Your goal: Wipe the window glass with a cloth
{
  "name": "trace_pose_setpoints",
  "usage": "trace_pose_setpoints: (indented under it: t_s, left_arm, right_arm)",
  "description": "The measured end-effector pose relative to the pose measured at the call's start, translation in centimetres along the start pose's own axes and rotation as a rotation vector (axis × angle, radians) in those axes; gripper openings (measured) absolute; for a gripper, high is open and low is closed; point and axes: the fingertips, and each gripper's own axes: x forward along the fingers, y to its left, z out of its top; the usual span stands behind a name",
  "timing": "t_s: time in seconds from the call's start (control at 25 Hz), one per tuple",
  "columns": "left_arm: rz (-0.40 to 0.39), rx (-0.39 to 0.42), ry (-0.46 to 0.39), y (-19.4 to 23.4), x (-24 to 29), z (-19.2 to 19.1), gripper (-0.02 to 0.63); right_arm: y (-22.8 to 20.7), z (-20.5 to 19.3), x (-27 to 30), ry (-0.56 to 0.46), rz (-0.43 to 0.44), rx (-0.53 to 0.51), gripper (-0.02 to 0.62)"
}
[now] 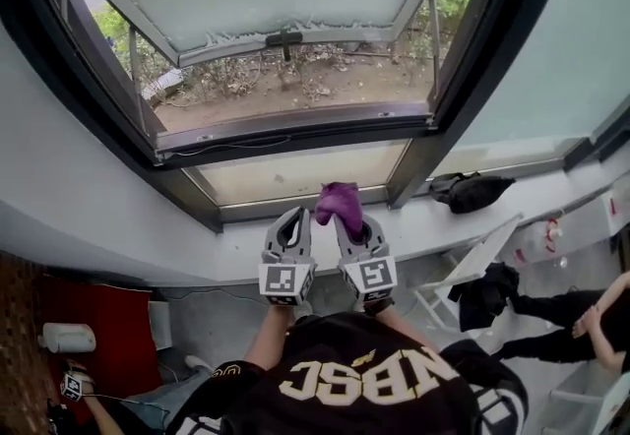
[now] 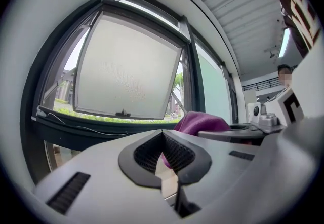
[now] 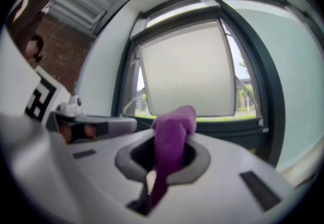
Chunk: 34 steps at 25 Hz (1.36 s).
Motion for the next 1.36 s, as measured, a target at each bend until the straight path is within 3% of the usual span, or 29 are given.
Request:
trace_pose_setpoints:
  t_s: [0.08, 0.4, 0.68, 1.04, 1.36]
  left_arm:
    - [0.006, -0.007, -0.004, -0.1, 0.7, 0.3, 0.018]
    - [-0.058, -0.005, -0.005, -5.2, 2.5, 0.7, 0.018]
    - [-0.027, 0.018, -0.019, -3.7, 2.7, 1.0, 0.018]
    - [-0.030, 0.022, 0.012, -5.2, 3.4, 0.3, 0.018]
    - [0.001, 0.005, -0.032, -5.8, 3.6, 2.6, 0.018]
  right_arm:
    - [-0.7, 0.8, 0.1, -0.006, 0.015, -0.047, 0.037]
    - [-4.1, 3.4, -0.4, -0.076, 0.010, 0.031, 0.037]
    - [-5.4, 2.5, -0.4, -0.075, -0.002, 0.064, 0.037]
    - [-7.1, 2.0, -1.3, -0.058, -0.032, 0.064, 0.037]
    - [-8.9, 1.5, -2.4, -0.056, -0.057, 0.075, 0.037]
